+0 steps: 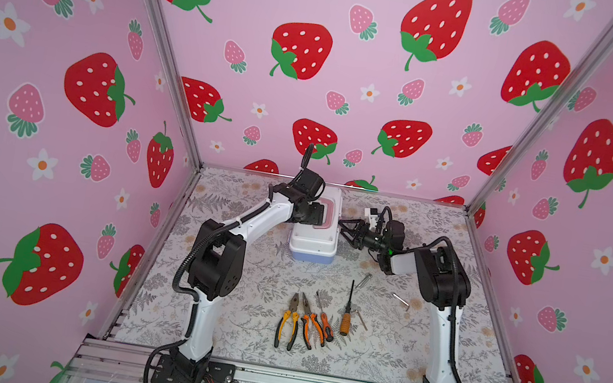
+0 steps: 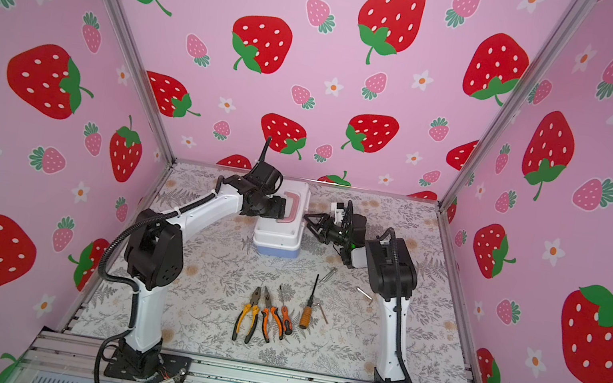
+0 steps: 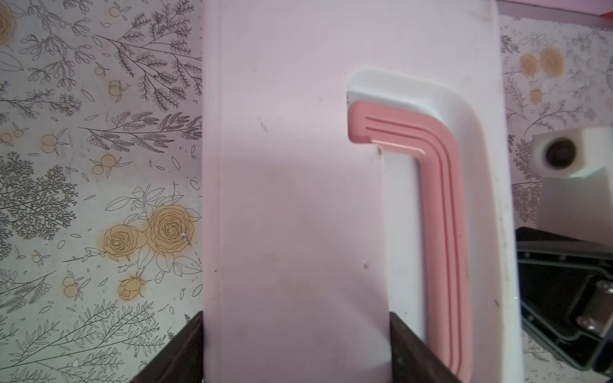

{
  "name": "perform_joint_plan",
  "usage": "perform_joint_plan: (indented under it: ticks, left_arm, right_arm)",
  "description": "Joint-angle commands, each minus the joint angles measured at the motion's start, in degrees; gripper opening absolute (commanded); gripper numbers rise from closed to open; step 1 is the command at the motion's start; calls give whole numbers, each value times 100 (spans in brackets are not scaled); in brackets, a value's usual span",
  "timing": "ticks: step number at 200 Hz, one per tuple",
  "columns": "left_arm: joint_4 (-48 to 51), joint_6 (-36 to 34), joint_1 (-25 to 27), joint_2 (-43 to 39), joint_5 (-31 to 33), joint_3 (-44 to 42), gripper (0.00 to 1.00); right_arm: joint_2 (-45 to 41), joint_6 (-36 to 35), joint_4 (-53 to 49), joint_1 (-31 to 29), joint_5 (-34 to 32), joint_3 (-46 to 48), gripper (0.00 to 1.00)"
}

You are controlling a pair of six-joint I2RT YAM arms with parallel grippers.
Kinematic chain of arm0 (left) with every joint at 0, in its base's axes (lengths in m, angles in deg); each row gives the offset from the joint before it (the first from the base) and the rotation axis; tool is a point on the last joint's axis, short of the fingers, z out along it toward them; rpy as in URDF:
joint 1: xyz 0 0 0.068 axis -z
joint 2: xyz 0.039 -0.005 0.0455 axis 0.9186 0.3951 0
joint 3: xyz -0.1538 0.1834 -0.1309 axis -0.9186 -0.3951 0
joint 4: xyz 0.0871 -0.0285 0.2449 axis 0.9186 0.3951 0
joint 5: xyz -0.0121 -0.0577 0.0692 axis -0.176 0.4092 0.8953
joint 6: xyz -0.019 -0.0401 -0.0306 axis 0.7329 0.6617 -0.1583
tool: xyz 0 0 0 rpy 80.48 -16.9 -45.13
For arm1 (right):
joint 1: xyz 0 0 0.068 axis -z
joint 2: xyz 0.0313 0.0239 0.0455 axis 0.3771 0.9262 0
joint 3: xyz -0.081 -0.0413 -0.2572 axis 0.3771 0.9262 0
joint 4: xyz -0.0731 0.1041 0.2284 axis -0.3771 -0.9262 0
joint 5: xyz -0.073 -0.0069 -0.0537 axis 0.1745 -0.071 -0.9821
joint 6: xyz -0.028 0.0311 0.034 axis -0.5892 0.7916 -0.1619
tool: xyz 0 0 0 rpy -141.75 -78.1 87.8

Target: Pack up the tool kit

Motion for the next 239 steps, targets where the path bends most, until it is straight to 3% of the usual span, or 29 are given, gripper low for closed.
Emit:
perform_joint_plan:
  ticks: [1,38,90,122,151,174,197,218,239]
  left_arm:
    - [92,116,24,125,-548,-14,67]
    - [63,153,28,172,-637,6,64]
    - [74,144,32,137,-680,-4,58]
    - [323,20,84,144,-379,75,58]
    - [654,-97,112,197,17,229,58]
    - [791,-152,111,202,229,240,57]
    - [793,-166,111,198,222,193,56]
    - [709,-122,110,202,79,152,56]
    - [671,-85,109,213,-4,157,56]
  right_arm:
    - [174,600,835,-159,186,-119,63]
    - [347,1275,1570,-212,218,-191,52]
    - [234,1156,1433,-269,53,-121,37]
    - [-332,-173,-86,-249,-286,34,33]
    - [-1025,-1736,-1972,-239,-1006,19,29]
    - [-1418,-2488,-2820,-220,-1555,25,25]
    - [-1491,-2630,-3024,-187,-1564,10,29]
    - [-1358,-2365,-2752,-161,-1322,102,50]
    - [-1173,-1763,-2009,-154,-1018,388,58]
